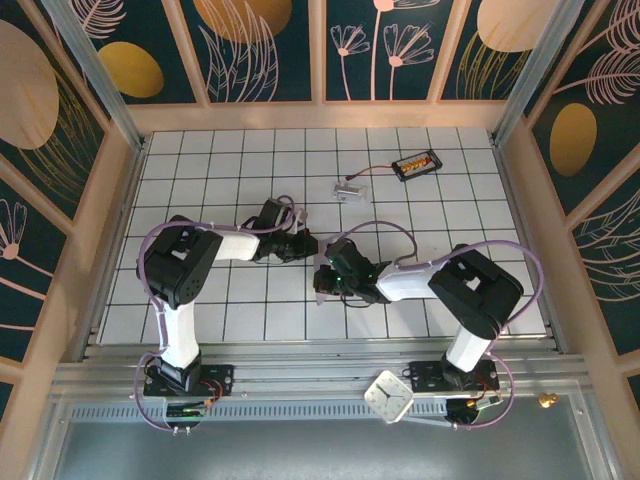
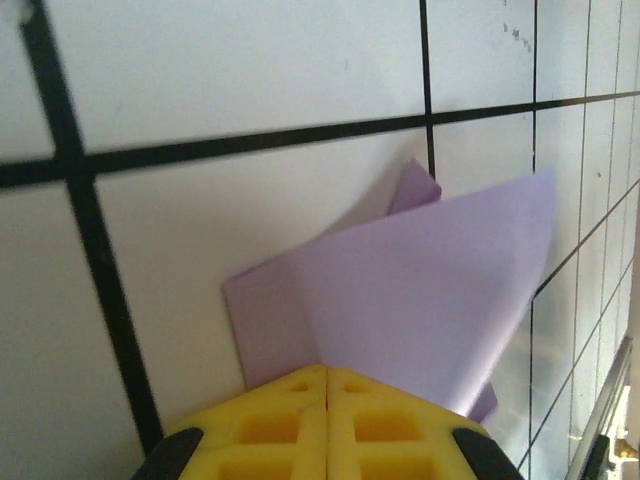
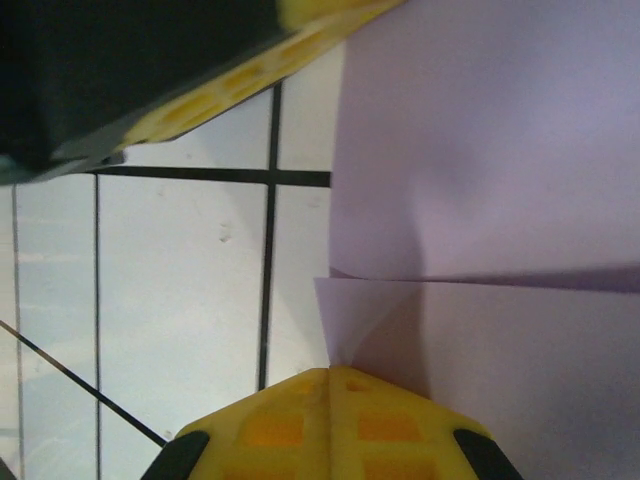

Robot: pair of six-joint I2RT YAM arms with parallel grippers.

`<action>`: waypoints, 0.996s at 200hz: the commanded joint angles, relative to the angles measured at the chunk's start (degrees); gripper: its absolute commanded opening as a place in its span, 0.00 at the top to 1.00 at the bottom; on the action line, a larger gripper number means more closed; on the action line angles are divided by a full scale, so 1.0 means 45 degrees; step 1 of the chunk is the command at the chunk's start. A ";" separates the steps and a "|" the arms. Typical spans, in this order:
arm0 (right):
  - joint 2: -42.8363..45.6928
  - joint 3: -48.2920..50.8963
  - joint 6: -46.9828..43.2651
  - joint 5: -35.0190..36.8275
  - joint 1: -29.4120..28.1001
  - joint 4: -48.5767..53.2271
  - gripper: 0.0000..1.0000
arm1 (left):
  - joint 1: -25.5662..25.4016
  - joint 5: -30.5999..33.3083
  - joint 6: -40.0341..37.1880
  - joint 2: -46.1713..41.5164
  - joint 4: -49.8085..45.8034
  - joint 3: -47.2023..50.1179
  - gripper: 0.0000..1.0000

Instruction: Fold a paper plane with a square sheet of paper (pick it up from the middle)

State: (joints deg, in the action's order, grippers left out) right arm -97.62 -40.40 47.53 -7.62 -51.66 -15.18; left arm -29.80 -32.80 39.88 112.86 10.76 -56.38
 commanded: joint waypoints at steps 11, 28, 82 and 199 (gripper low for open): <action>0.0255 -0.0352 0.0148 -0.0485 0.0038 -0.1147 0.91 | 0.0086 0.0221 -0.1856 0.0699 -0.1734 -0.1136 0.93; 0.0884 -0.0111 -0.0294 -0.1034 0.0392 -0.1229 0.86 | 0.0081 0.0310 -0.2769 0.1085 -0.2738 -0.1876 0.93; 0.3640 0.1734 -0.0932 -0.1764 0.2839 0.0906 0.70 | 0.0080 0.0795 -0.3383 0.0985 -0.3271 -0.1803 0.96; 0.2084 0.2494 0.0274 -0.3131 0.3992 -0.2159 0.58 | 0.0085 0.1005 -0.2904 0.0803 -0.2792 -0.1180 0.97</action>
State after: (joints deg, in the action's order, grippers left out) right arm -86.41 -30.02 47.66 -19.38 -33.93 -19.64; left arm -29.80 -32.23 27.20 115.96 2.81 -63.53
